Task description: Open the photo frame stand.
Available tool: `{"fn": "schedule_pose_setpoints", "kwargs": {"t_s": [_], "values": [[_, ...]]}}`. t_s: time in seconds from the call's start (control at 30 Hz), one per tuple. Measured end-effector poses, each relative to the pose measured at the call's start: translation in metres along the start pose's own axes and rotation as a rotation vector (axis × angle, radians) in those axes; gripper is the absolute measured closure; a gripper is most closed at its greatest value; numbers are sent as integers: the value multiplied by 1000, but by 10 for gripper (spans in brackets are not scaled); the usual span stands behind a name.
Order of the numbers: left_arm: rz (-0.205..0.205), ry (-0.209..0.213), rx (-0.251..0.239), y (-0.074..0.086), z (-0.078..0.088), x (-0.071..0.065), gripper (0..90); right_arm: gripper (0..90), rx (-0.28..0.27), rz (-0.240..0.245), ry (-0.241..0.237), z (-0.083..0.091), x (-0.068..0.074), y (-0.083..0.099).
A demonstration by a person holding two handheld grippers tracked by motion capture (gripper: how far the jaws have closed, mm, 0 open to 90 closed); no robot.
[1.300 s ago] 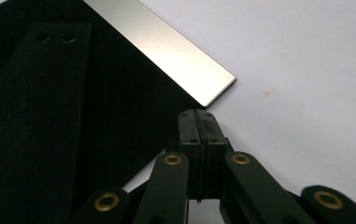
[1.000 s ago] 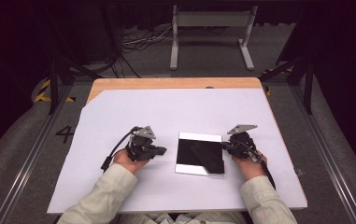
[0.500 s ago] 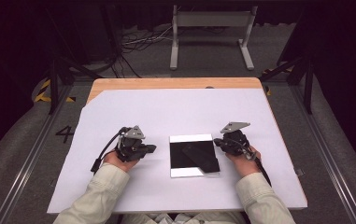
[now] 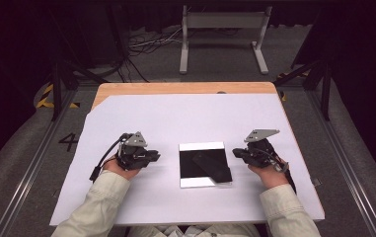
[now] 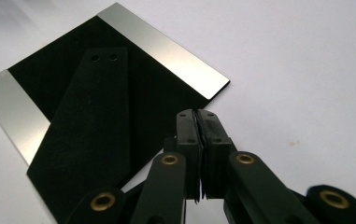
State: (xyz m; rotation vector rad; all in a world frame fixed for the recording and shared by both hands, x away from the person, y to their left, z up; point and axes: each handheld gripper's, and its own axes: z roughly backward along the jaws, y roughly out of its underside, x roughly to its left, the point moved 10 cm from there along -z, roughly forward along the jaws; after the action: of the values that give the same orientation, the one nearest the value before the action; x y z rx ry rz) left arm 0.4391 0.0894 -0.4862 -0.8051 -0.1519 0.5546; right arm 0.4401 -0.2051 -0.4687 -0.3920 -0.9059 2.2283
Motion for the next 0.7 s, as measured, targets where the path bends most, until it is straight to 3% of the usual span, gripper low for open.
{"fn": "schedule_pose_setpoints", "kwargs": {"t_s": [0.33,0.7], "values": [[50,-2,-21,1,-1,10,748,852,-17,11,-24,15,7,-2],[86,-18,-35,1,-1,17,693,835,-5,14,-49,19,15,1]]}}
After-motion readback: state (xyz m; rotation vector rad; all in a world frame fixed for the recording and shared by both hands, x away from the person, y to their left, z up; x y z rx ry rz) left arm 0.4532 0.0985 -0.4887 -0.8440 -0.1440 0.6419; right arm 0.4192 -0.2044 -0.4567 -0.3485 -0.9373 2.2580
